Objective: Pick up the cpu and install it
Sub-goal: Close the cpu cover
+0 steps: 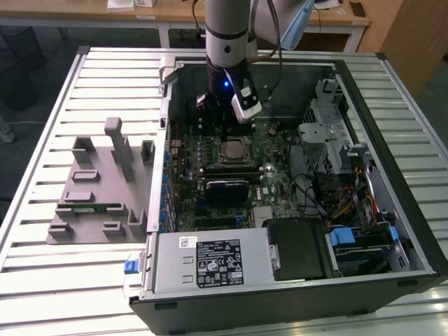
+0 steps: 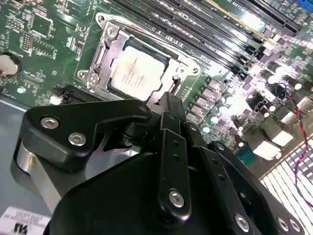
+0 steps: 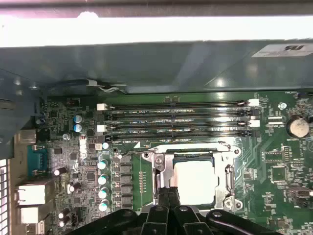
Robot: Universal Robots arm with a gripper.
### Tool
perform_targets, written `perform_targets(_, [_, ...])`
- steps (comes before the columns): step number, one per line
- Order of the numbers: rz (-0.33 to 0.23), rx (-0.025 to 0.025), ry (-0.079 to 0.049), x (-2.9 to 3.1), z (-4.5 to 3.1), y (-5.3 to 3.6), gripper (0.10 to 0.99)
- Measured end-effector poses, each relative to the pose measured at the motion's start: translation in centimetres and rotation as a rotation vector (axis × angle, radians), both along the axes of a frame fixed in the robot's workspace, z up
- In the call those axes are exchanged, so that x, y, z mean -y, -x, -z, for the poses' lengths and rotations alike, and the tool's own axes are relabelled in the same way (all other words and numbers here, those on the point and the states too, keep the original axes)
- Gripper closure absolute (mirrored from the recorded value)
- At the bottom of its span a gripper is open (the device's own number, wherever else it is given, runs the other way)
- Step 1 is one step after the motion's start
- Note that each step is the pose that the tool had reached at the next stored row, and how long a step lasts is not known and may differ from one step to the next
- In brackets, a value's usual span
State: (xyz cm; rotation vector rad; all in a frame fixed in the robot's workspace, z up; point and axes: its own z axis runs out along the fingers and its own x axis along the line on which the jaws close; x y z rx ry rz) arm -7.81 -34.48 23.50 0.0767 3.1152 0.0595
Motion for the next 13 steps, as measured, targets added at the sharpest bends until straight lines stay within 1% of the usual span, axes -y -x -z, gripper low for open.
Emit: perform_targets(13, [0.000, 0.0030, 0.000, 0.00, -2.46, 0.00, 0.980])
